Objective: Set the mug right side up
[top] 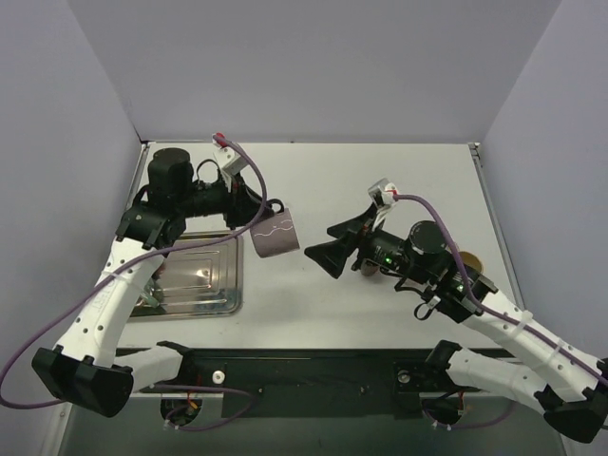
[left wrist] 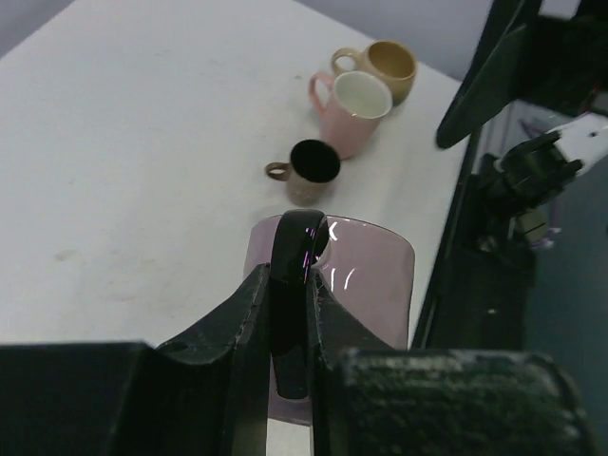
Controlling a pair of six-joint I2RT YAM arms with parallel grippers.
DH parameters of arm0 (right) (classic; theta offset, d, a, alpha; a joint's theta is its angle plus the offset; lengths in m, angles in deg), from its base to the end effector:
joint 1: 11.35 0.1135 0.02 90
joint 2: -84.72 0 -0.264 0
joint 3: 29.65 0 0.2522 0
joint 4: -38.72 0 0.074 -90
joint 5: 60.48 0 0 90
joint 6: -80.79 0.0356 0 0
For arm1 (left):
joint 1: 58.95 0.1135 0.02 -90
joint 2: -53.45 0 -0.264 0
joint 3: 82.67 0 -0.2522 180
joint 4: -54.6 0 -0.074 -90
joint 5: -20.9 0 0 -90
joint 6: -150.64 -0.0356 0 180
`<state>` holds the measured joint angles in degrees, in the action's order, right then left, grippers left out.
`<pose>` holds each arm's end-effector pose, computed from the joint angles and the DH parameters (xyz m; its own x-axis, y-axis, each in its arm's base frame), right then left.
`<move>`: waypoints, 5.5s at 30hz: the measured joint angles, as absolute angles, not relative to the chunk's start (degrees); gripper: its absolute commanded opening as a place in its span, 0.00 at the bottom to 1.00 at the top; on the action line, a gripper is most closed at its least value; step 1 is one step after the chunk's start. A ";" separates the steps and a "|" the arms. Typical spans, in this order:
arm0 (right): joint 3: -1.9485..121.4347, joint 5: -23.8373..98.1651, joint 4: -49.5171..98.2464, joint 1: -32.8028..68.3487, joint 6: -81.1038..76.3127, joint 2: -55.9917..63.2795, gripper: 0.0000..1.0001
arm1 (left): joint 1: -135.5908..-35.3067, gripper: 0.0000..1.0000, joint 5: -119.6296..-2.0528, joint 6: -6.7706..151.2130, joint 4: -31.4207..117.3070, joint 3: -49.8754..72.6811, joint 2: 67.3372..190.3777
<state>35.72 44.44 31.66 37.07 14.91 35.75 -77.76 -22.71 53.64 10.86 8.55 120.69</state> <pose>0.1230 0.1524 0.4015 -0.2660 0.2952 -0.9177 -0.8576 0.3622 0.3651 0.2224 -0.1030 0.4123 -0.2506 0.1741 -0.9523 0.8942 0.4187 -0.1587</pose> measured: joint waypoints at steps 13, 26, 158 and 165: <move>36.23 56.66 48.88 39.89 23.94 19.51 0.00 | -78.04 0.88 -12.26 70.01 20.83 10.21 121.39; 48.25 30.91 13.54 40.00 9.86 3.19 0.00 | -74.54 0.90 -55.10 42.21 -2.58 6.19 121.09; 49.41 31.28 1.93 52.09 2.04 -10.58 0.60 | -46.15 0.86 -70.47 -42.47 10.36 43.04 127.99; 49.43 31.17 1.02 52.17 2.10 -6.17 0.61 | -44.91 0.69 -74.36 -50.51 18.18 44.83 131.34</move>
<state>49.43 31.17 1.02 52.17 2.10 -6.17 -44.91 -74.36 -50.51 18.18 44.83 131.34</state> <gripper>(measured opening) 0.607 0.754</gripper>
